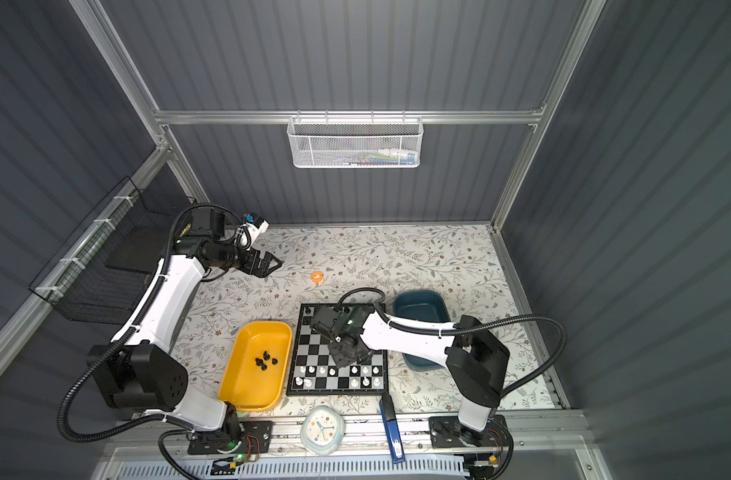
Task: Set up the chess pieces on the board
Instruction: 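Carry the white pawn with the right gripper back over the teal tray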
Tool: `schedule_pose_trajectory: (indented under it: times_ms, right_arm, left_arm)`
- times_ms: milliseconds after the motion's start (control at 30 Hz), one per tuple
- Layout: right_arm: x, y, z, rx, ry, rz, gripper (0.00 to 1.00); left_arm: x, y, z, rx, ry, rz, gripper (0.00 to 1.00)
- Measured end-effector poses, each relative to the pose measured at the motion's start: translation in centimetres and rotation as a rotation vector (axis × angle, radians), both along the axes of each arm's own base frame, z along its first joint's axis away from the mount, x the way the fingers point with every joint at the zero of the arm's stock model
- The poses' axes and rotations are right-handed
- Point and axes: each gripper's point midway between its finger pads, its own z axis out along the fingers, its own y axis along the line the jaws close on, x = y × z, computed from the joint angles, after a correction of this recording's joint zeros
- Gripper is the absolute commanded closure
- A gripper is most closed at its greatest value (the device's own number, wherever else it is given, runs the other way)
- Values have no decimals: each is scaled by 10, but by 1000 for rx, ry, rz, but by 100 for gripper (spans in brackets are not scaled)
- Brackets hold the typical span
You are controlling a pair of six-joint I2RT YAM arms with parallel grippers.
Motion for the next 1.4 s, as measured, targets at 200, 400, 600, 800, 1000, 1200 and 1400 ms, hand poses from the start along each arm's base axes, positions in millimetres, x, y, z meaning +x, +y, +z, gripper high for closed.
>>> schedule_pose_trajectory:
  times_ms: [200,400,600,800,1000,1200,1400]
  right_arm:
    - [29,-14,46,62,-67,-47,71]
    - [82,-87,85,114,-153,-247,72]
    - [100,-183,72,95,-139,-475,74]
    - [95,-218,35,87,-33,-559,74]
    - [103,-218,13,95,28,-559,74]
    - [109,-214,-2,87,55,-539,74]
    - [111,-216,-22,43,95,-526,74]
  left_arm:
    - [0,2,-2,18,1,0,0]
    - [-3,2,2,27,-3,-18,0]
    - [-5,0,5,28,-4,-39,0]
    - [-3,0,2,33,9,-48,1]
    - [-1,-2,-6,26,42,-58,0]
    - [-4,-5,-8,10,62,-73,0]
    - [-5,-5,-9,11,64,-76,1]
